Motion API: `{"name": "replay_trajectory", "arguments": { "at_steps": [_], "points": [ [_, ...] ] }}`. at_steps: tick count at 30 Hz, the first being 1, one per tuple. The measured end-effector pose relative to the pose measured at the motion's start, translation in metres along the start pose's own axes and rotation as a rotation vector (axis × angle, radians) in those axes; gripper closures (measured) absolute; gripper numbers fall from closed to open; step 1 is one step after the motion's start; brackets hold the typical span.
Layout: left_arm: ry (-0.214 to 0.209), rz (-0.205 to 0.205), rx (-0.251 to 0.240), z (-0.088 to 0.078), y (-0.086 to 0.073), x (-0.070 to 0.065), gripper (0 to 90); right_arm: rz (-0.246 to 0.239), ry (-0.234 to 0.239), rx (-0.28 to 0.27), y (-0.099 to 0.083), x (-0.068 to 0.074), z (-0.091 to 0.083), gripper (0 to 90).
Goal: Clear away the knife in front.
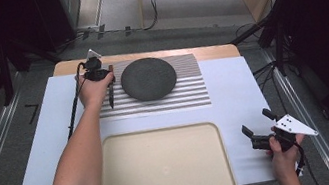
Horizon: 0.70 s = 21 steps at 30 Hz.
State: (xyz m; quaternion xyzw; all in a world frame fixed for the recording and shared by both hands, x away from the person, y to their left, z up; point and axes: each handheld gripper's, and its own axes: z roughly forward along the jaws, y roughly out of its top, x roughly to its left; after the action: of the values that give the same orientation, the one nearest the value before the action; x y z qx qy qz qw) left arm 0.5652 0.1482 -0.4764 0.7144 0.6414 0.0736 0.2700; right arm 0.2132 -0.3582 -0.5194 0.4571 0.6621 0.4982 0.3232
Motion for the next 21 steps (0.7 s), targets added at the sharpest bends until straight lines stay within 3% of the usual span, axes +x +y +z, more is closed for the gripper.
{"name": "replay_trajectory", "arguments": {
  "at_steps": [6, 11, 15, 21],
  "points": [
    [0.029, 0.023, 0.010, 0.003, -0.002, -0.006, 65.0, 0.000, 0.000, 0.002, 0.000, 0.000, 0.000, 0.0],
    [0.087, 0.077, 0.008, 0.003, -0.004, -0.009, 73.4, 0.000, -0.001, 0.003, 0.000, 0.000, 0.000, 0.0],
    [0.114, 0.094, 0.007, 0.004, -0.004, -0.013, 74.9, 0.002, -0.002, 0.005, 0.000, 0.000, 0.001, 0.0],
    [0.107, 0.098, 0.010, 0.004, -0.004, -0.011, 75.9, 0.003, -0.002, 0.005, 0.000, 0.000, 0.001, 0.0]
  ]
}}
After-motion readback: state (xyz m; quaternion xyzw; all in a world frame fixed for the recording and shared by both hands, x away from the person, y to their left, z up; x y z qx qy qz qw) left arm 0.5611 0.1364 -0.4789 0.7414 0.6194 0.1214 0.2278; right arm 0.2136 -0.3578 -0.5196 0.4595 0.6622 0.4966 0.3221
